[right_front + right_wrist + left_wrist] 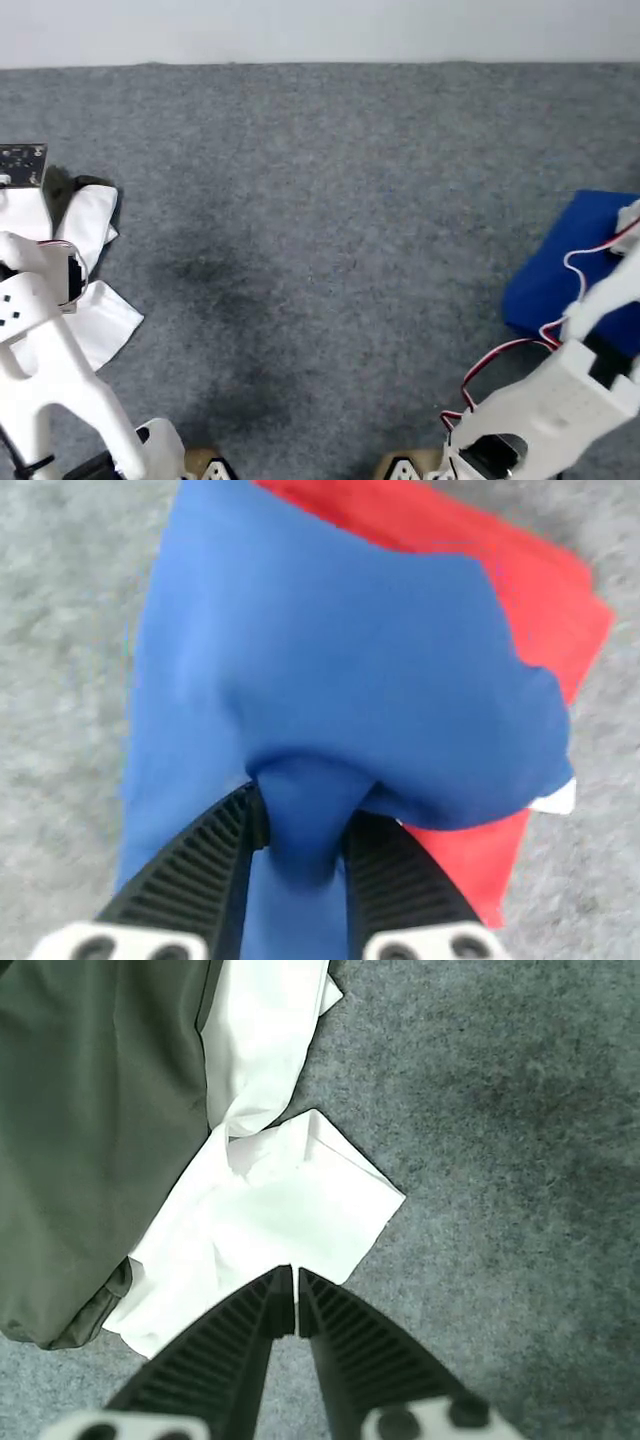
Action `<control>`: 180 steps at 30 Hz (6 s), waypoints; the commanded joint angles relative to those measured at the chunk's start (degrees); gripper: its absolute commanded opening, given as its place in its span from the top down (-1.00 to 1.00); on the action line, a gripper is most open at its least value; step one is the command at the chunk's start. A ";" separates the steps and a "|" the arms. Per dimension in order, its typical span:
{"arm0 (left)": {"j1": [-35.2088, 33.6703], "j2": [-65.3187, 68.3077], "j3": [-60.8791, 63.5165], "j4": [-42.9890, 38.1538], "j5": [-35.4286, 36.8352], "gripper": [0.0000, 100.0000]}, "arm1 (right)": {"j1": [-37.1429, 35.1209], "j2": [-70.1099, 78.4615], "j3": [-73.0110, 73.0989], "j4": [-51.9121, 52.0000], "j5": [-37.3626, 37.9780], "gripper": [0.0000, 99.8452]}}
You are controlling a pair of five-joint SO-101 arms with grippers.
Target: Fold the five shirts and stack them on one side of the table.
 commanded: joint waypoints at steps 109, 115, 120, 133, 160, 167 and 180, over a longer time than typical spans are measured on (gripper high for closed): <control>8.00 41.76 8.48 -35.52 -11.08 0.98 | -12.62 -78.64 70.15 11.03 0.09 0.98; 10.11 37.19 3.56 -26.99 -10.29 0.98 | -12.62 -78.64 70.15 11.03 0.09 0.98; 12.31 24.79 -0.13 -20.48 -6.59 0.98 | -12.62 -78.64 70.15 11.03 0.09 0.98; 39.65 1.49 -11.03 -18.64 -2.99 0.97 | -12.62 -78.73 70.15 11.03 0.09 0.98; 55.38 -8.09 -49.80 4.40 -0.26 0.97 | -15.52 -78.73 70.07 10.86 -0.35 0.98; 40.26 -20.66 -23.60 3.16 -6.59 0.97 | -32.04 -78.20 70.07 10.59 -0.35 0.98; 16.70 -36.84 21.41 -11.34 -8.62 0.97 | -54.73 -58.95 61.63 1.36 -3.60 0.98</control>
